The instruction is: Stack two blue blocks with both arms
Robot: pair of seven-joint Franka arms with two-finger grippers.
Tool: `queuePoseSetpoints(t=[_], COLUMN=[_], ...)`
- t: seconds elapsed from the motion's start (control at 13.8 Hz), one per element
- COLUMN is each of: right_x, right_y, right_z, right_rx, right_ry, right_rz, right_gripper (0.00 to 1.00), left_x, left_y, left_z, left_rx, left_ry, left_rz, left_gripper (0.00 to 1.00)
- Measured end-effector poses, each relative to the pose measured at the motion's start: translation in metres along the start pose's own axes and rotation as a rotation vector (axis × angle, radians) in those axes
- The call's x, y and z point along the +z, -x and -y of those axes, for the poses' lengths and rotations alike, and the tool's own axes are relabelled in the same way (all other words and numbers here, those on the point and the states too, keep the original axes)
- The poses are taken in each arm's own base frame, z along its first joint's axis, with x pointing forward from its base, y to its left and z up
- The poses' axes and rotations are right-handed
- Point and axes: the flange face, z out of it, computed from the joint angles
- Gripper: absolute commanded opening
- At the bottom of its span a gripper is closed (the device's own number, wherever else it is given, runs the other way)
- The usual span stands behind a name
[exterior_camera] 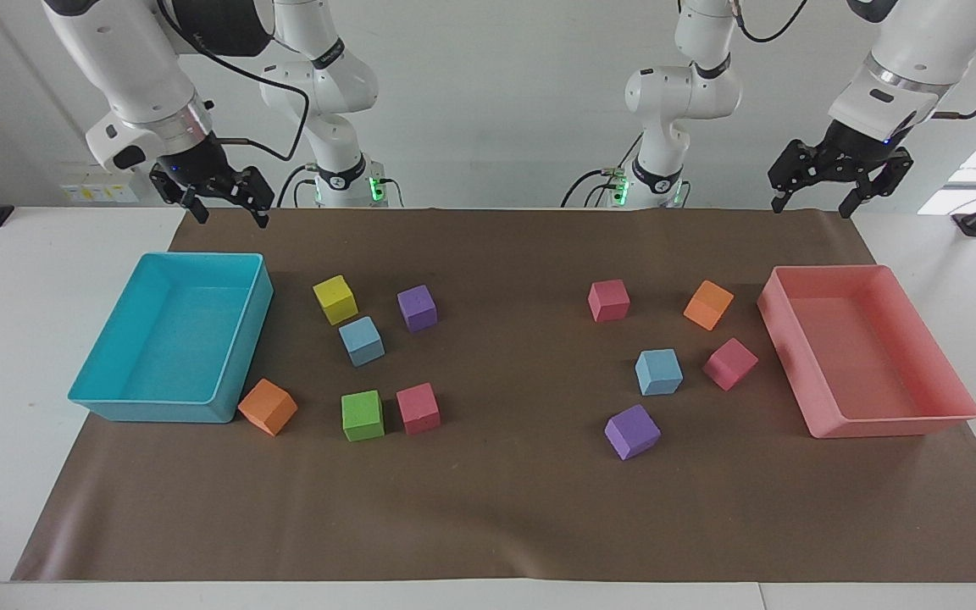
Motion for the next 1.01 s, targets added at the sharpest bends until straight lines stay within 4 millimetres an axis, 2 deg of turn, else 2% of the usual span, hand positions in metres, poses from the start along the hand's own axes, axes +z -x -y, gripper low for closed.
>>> queuePoseSetpoints(t=[0.36, 0.58, 0.72, 1.01], right_x=[0.074, 0.122, 0.147, 0.177], right_y=[-0.006, -0.009, -0.015, -0.024], right_z=[0.042, 0.073, 0.078, 0.078], right_rx=[-0.120, -0.320, -0.468, -0.619], right_ry=[0.002, 0.009, 0.016, 0.024], right_rz=[-0.034, -0.054, -0.061, -0.064], right_gripper=[1.00, 1.00, 1.00, 1.00], left_x=[0.000, 0.000, 0.000, 0.000], left_y=[0.000, 0.000, 0.000, 0.000], left_z=[0.000, 0.000, 0.000, 0.000], left_rx=[0.000, 0.000, 0.000, 0.000], left_ry=[0.000, 0.000, 0.000, 0.000], left_rz=[0.000, 0.000, 0.000, 0.000], left_gripper=[1.00, 1.00, 1.00, 1.00])
